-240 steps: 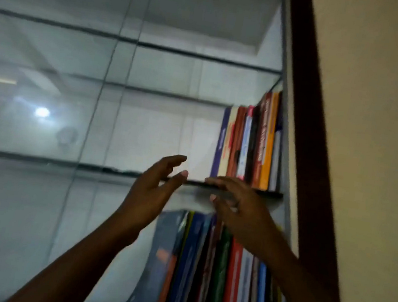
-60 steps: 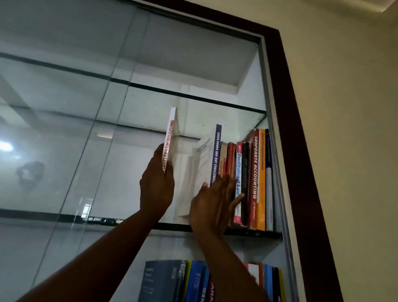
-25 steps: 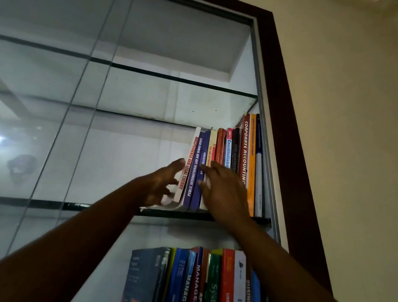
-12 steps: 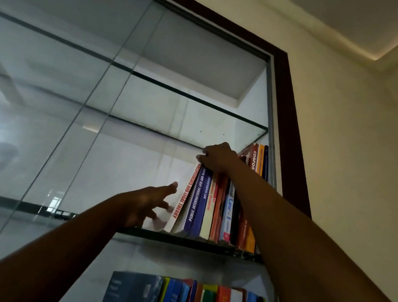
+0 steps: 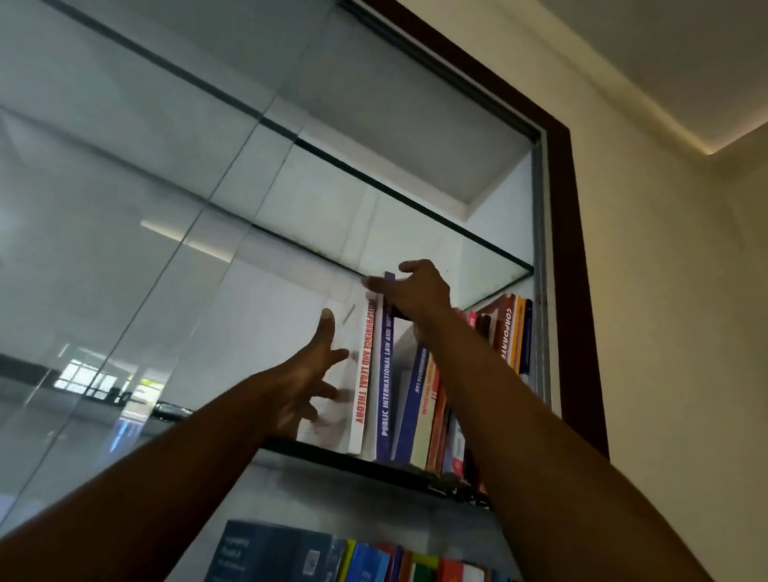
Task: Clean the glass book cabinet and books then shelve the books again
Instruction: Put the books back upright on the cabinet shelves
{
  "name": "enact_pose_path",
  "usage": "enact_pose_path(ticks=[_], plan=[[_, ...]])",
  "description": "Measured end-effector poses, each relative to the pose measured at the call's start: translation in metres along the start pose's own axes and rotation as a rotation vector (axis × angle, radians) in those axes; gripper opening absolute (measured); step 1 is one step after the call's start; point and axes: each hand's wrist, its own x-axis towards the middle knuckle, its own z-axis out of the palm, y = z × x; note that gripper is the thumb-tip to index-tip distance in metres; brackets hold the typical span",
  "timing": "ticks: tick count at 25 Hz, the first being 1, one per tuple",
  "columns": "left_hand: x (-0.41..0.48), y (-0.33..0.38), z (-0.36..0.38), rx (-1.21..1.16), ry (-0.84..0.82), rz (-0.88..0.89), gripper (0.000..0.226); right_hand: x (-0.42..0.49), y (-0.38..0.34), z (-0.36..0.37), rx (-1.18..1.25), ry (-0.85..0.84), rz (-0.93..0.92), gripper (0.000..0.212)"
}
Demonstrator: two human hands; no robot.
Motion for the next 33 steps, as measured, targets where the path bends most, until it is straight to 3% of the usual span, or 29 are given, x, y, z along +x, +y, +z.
enact_pose_path(ticks=[4, 11, 16, 22, 29, 33], plan=[[-0.001, -0.001, 0.001, -0.042, -0.010, -0.010, 0.081, -0.029, 0.005, 0.010, -0.295, -0.178, 0.145, 0.043], [0.001, 0.005, 0.012, -0.097, -0.056, -0.041, 0.085, -0.050, 0.017, -0.001, -0.244, 0.183, 0.098, 0.046], [0.008, 0.004, 0.013, -0.092, -0.057, -0.103, 0.090, -0.060, 0.019, 0.012, -0.834, 0.223, -0.106, 0.061], [0.003, -0.001, 0.017, -0.110, -0.052, -0.118, 0.083, -0.080, 0.066, 0.024, -0.457, 0.126, -0.107, 0.079], [0.011, -0.004, 0.018, -0.144, -0.026, -0.112, 0.070, -0.072, 0.083, 0.026, -0.736, 0.091, -0.084, 0.061], [0.006, -0.003, 0.015, -0.209, -0.052, -0.143, 0.055, -0.071, 0.077, 0.018, -0.722, -0.027, -0.062, 0.065]])
